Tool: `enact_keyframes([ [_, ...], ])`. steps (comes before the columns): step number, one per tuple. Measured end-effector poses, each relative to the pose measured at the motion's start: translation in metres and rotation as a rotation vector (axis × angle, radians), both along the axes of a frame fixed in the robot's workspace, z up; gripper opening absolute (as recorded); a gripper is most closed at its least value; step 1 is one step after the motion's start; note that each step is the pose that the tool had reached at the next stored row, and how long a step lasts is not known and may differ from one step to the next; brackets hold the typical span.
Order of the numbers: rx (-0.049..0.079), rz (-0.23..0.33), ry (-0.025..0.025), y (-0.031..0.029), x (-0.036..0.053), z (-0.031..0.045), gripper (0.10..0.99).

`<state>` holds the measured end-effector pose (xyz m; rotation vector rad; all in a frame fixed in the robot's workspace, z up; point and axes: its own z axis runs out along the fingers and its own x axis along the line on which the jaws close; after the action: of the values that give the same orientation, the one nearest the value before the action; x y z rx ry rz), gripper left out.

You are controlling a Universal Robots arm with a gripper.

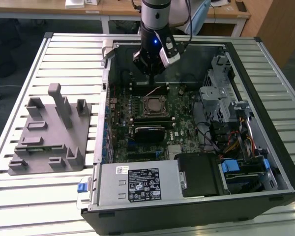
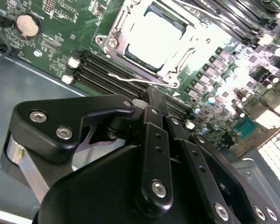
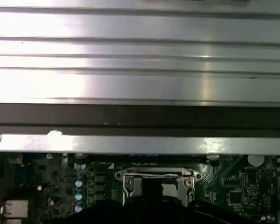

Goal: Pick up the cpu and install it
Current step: 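Install the first cpu locking lever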

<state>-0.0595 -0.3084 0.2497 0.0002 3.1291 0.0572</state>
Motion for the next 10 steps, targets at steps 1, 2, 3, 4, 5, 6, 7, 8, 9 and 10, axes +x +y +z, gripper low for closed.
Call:
enact_keyframes([
  [1, 0.000, -0.001, -0.0001, 0.0002, 0.0009, -0.0005, 0.114],
  [2, 0.000, -0.001, -0.0002, 0.0004, 0.0019, -0.0011, 0.114],
  [3, 0.000, -0.002, -0.0001, 0.0005, 0.0029, -0.0017, 0.114],
  [4, 0.000, -0.002, 0.0000, 0.0006, 0.0040, -0.0024, 0.114],
  [5, 0.000, -0.003, 0.0000, 0.0006, 0.0050, -0.0032, 0.114],
  [6, 0.000, -0.003, 0.0000, 0.0007, 0.0060, -0.0040, 0.114],
  [7, 0.000, -0.003, 0.0000, 0.0007, 0.0073, -0.0047, 0.114],
  [8, 0.000, -0.003, 0.0000, 0.0008, 0.0084, -0.0054, 0.114],
  [9, 0.000, -0.003, 0.0001, 0.0008, 0.0090, -0.0060, 0.114],
  [10, 0.000, -0.003, 0.0000, 0.0008, 0.0094, -0.0068, 0.114],
])
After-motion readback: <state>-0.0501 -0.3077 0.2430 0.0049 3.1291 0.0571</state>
